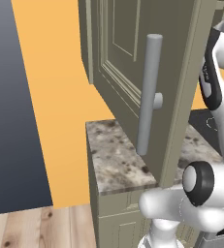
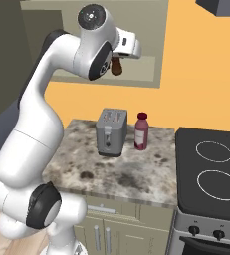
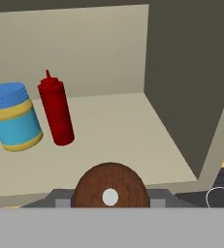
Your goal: There are various items on the counter. Only move the condiments/shakers into the cabinet.
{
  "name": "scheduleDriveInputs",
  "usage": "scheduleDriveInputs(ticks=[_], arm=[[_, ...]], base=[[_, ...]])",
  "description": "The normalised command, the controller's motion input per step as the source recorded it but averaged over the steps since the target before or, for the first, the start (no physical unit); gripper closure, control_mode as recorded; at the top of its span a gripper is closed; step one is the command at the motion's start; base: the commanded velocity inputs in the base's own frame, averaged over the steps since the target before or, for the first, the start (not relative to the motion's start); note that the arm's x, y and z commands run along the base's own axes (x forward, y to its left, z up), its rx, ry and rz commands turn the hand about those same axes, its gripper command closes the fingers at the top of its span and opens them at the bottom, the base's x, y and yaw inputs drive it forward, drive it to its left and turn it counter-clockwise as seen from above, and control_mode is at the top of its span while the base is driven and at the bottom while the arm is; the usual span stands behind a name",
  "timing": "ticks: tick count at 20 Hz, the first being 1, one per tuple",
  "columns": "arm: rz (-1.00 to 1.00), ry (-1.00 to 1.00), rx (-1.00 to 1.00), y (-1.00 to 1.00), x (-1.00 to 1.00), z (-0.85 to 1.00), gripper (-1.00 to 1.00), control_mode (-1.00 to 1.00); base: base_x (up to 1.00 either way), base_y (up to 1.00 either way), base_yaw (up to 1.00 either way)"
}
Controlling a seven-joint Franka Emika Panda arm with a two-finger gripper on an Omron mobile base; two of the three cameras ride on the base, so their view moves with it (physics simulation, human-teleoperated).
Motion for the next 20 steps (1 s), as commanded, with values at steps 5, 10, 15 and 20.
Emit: scheduleDriveInputs(ticks=[5,10,15,20], arm=[[0.00,-0.01,0.00,0.11,0.06,-0.04,1.00,-1.00],[0.00,-0.03,0.00,0.04,0.23,-0.04,1.00,-1.00],[0.00,0.00,0.00,0.04,0.22,-0.09,1.00,-1.00],[0.00,0.00,0.00,0.00,0.25,-0.16,1.00,-1.00]], base=[[0.00,0.00,0.00],[0.00,0.00,0.00],[0.00,0.00,0.00],[0.00,0.00,0.00]])
